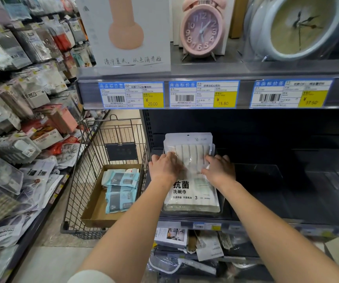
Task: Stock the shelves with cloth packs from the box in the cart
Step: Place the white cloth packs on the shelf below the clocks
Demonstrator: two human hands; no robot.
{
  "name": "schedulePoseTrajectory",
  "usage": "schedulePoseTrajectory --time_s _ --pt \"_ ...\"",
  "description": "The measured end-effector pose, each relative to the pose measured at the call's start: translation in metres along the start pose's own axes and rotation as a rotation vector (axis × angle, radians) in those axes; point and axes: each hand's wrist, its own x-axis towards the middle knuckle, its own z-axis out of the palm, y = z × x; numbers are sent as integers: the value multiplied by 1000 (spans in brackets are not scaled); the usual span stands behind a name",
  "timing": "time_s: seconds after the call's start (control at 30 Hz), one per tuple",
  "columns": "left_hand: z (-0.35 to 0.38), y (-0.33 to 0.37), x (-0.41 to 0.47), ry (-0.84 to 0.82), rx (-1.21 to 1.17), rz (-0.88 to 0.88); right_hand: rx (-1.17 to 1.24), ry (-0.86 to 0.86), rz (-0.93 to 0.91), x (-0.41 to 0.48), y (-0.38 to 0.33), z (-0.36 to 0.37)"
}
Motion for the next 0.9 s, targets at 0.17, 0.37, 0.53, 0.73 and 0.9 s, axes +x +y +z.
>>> schedulePoseTrajectory --time_s 0.17,0.37,0.53,0.73,0.9 --pt "-3 1 1 -15 20 13 -37 4 -10 -1 -2 -5" --pt "-12 -1 -9 12 -39 12 105 49 21 -5 1 -9" --pt "-10 -1 -13 64 -101 3 201 90 13 -13 1 -8" --pt "-3 -6 -18 123 -196 -2 257 106 4 -19 5 -8" --pt "1 -9 -19 173 -239 17 309 106 -14 -20 7 -7"
